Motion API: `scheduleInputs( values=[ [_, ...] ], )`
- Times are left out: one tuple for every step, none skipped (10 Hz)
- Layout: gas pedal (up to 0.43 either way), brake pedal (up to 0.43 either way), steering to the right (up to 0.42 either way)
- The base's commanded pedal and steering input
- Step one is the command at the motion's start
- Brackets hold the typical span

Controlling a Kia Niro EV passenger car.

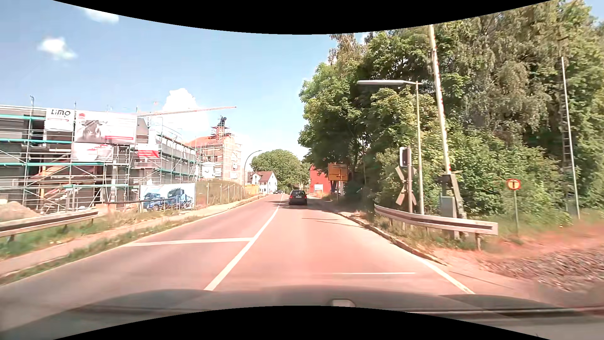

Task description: Follow the waypoints while adhering to traffic rules and regulations

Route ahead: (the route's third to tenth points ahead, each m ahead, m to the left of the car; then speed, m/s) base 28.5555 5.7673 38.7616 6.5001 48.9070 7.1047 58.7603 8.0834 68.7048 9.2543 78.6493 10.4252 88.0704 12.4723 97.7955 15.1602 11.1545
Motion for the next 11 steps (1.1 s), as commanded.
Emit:
scheduleInputs(
  values=[
    [0.169, 0.0, -0.021],
    [0.169, 0.0, -0.019],
    [0.157, 0.0, -0.018],
    [0.15, 0.0, -0.018],
    [0.15, 0.0, -0.019],
    [0.15, 0.0, -0.019],
    [0.15, 0.0, -0.018],
    [0.15, 0.0, -0.018],
    [0.15, 0.0, -0.018],
    [0.15, 0.0, -0.019],
    [0.15, 0.0, -0.02]
  ],
)
